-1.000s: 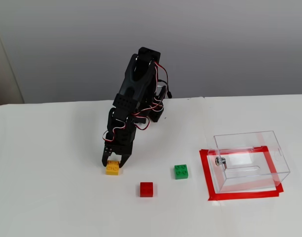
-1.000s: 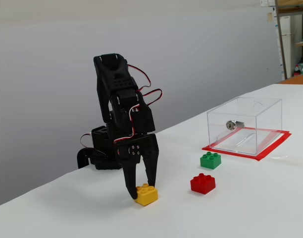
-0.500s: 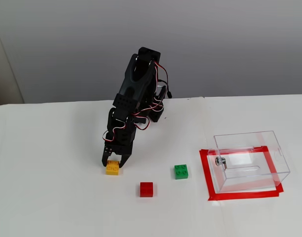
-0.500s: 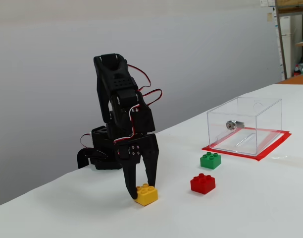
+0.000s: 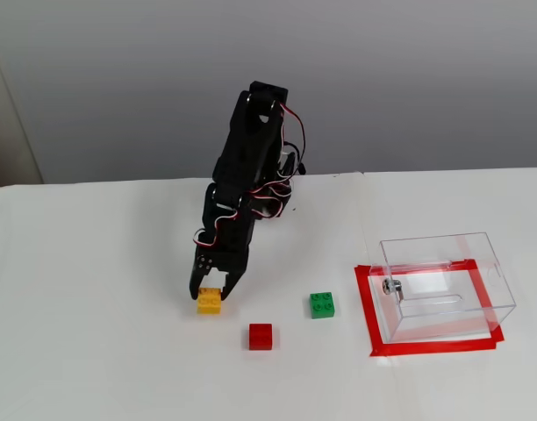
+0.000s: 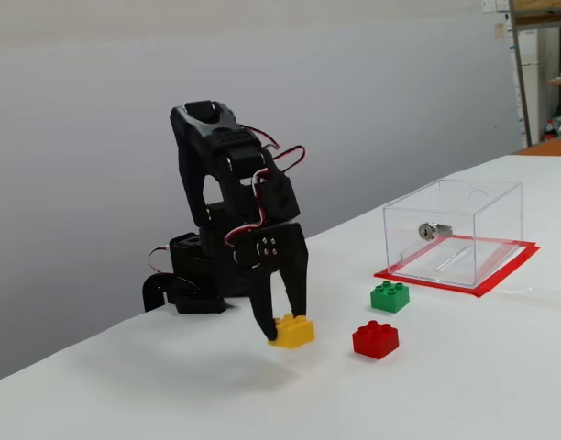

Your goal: Pick the yellow lego brick and place it into the transparent box

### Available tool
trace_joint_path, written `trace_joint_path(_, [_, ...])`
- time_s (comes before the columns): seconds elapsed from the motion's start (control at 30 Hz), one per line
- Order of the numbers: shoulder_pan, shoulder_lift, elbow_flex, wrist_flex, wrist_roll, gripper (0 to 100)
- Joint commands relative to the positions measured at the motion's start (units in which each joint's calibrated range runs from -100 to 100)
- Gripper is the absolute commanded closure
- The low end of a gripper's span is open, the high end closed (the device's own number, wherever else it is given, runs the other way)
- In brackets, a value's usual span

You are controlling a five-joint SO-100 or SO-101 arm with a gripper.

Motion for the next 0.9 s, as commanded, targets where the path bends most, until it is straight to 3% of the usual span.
trace_joint_path(0.0, [-4.70, -7.73, -1.09, 0.40, -0.04, 82])
trace_joint_path(0.37, [-29.99, -22.67, -1.91, 0.05, 0.01, 82])
trace_joint_path(0.87, [-62.89, -20.54, -15.20, 0.40, 0.01, 82])
